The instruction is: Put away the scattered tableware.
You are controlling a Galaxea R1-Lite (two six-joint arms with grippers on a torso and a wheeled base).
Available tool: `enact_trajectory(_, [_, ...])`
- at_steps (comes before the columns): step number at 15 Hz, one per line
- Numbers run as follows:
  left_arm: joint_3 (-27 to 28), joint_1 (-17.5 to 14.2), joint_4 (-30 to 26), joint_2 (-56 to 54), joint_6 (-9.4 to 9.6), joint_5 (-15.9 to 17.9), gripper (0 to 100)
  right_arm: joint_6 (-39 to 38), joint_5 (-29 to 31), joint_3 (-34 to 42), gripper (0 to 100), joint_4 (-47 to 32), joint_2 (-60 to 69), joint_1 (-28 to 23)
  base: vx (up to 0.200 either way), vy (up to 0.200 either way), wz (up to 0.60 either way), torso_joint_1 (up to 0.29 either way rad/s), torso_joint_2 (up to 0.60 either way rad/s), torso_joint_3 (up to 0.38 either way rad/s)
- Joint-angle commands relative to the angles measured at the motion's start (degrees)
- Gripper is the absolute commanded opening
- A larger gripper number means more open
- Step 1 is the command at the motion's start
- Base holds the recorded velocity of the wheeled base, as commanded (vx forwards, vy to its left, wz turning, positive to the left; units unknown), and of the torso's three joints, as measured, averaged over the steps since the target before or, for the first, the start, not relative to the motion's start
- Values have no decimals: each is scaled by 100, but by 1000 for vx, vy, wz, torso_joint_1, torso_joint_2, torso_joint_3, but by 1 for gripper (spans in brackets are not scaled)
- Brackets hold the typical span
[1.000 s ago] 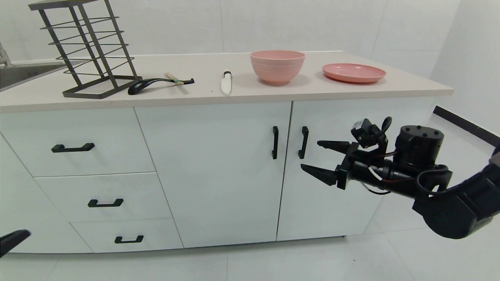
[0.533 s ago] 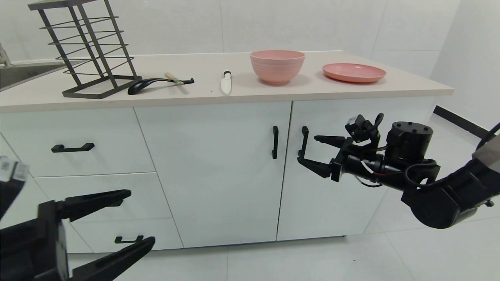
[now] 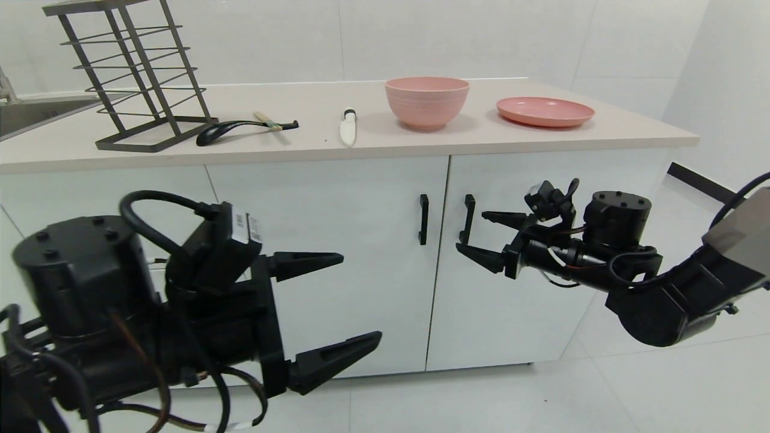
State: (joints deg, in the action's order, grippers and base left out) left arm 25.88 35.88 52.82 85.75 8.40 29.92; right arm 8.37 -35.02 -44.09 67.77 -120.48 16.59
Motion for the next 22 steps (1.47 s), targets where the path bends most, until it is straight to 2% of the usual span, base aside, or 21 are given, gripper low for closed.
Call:
enact_trajectory(1, [101, 156, 624, 1058, 30, 181, 100, -11, -4, -170, 100, 8, -142, 2, 0, 0, 0, 0, 0, 0])
enact_trajectory(3, [365, 174, 791, 1357, 39, 339, 100, -11, -22, -319, 100, 8, -318, 37, 0, 0, 0, 0, 0, 0])
enact_trajectory(6, [1174, 236, 738, 1735, 4, 375, 100, -20, -57, -495, 100, 8, -441, 55, 0, 0, 0, 0, 0, 0])
enact_trajectory(9, [1639, 174, 1011, 2359, -5, 717, 100, -20, -57, -565, 100, 8, -520, 37, 0, 0, 0, 0, 0, 0])
enact_trajectory(12, [1683, 227, 1134, 2552, -154, 630, 100, -20, -110, -548, 100, 8, -520, 37, 0, 0, 0, 0, 0, 0])
enact_trajectory(15, [1991, 253, 1125, 2763, -233, 111, 100, -20, -356, -662, 100, 8, -599, 37, 0, 0, 0, 0, 0, 0])
enact_trajectory(17, [2307, 332, 1046, 2868, -198, 85, 100, -20, -374, -723, 100, 8, -661, 55, 0, 0, 0, 0, 0, 0])
enact_trajectory(19, [2597, 350, 932, 3035, -154, 93, 100, -20, -752, -794, 100, 8, -758, 28, 0, 0, 0, 0, 0, 0])
enact_trajectory(22, [3002, 429, 782, 3176, -146, 102, 100, -29, -954, -961, 100, 8, -881, 37, 0, 0, 0, 0, 0, 0])
